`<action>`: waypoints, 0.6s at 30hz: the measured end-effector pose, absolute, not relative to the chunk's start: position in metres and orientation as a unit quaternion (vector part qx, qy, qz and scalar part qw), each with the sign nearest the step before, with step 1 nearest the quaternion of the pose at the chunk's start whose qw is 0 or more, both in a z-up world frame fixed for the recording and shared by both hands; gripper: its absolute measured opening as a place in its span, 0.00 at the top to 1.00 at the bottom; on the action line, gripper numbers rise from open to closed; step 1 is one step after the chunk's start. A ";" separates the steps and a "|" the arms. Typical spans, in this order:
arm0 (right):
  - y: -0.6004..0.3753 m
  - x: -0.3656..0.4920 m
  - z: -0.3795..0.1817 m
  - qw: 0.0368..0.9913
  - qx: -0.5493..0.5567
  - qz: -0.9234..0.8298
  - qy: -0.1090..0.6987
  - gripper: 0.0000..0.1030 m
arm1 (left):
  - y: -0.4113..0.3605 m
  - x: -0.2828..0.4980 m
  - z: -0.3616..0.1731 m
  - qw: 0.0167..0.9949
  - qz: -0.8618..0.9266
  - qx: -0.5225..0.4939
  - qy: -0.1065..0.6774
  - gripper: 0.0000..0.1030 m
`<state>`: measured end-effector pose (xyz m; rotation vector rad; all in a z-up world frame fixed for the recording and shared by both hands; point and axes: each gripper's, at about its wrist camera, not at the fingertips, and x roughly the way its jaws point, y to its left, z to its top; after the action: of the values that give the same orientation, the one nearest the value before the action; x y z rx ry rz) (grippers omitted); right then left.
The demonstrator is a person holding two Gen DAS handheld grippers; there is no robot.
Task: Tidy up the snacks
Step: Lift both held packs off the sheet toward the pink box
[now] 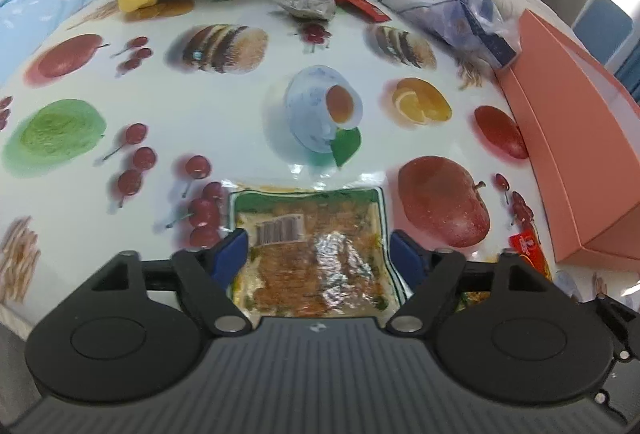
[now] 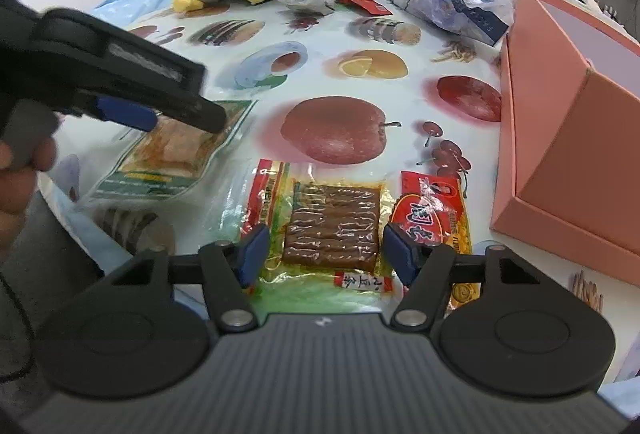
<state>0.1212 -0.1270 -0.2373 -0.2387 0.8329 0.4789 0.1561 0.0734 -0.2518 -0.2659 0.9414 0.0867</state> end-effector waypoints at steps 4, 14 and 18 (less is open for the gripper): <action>-0.129 0.121 -0.237 0.883 -0.111 0.228 0.396 0.45 | 0.062 0.164 -0.257 0.882 0.038 -0.088 0.462 0.12; -0.130 0.116 -0.231 0.887 -0.113 0.228 0.386 0.50 | 0.045 0.159 -0.255 0.887 0.028 -0.017 0.461 0.38; -0.134 0.116 -0.228 0.888 -0.107 0.222 0.389 0.50 | 0.049 0.153 -0.247 0.887 0.012 -0.043 0.460 0.46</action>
<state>0.1160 -0.1337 -0.2282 -0.2216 0.8089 0.4621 0.1535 0.0491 -0.2466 -0.0896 0.9566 0.0247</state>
